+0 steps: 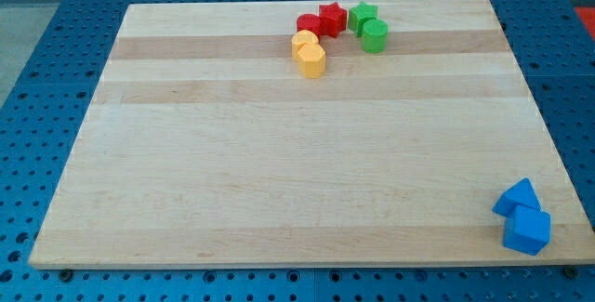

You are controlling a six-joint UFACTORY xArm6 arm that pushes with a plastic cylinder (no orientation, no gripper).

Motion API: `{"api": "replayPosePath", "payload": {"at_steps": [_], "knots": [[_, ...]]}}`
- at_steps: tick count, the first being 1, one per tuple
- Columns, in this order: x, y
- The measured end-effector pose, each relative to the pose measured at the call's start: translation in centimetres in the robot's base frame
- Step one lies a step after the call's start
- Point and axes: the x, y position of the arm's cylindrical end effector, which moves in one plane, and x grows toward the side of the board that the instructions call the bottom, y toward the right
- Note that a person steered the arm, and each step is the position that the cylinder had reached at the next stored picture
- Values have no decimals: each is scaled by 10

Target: Push the blue cube to the right of the yellow hexagon

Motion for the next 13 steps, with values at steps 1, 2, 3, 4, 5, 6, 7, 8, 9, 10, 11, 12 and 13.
{"api": "replayPosePath", "payload": {"at_steps": [1,2,3,4,5,6,7,8,9,10,11,12,13], "knots": [[3,-50],[3,-96],[-6,-114],[-31,-118],[-44,-131],[-29,-133],[-18,-151],[-38,-169],[-57,-196],[-71,-221],[-105,-225],[-133,-240],[-146,-268]]}}
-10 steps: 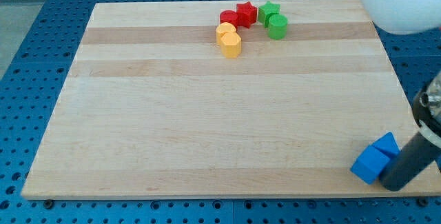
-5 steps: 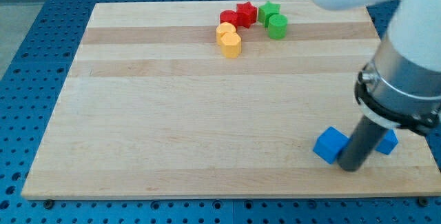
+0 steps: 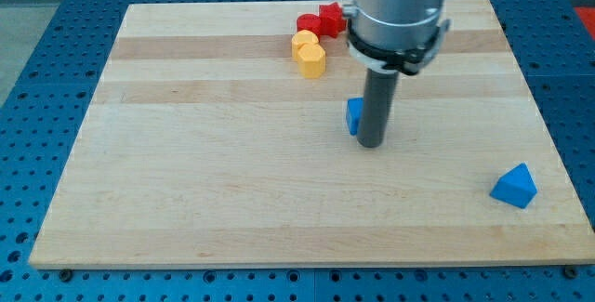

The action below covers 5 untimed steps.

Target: Push the blue cube to the right of the yellow hexagon

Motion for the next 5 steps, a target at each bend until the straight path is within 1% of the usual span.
{"api": "replayPosePath", "payload": {"at_steps": [2,4,5], "knots": [[-31,-30],[-72,-31],[-55,-41]]}}
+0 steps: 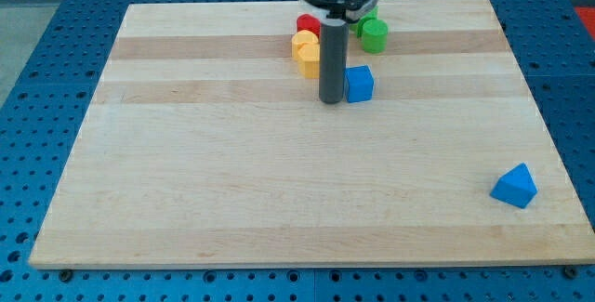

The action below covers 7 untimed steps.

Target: Push the blue cube to the right of the yellow hexagon

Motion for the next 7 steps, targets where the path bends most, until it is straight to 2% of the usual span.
{"api": "replayPosePath", "payload": {"at_steps": [1,2,4,6,7], "knots": [[24,22],[6,51],[-24,43],[-49,99],[-49,80]]}}
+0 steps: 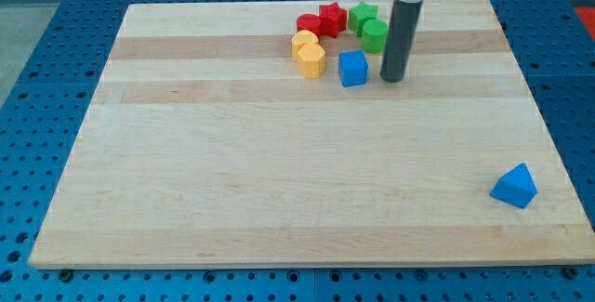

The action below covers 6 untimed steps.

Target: Push the blue cube to the right of the yellow hexagon

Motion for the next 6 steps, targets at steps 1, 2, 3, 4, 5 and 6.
{"api": "replayPosePath", "payload": {"at_steps": [1,2,3,4,5,6], "knots": [[0,-21],[0,-24],[-1,-24],[-5,-31],[-9,-38],[-9,-37]]}}
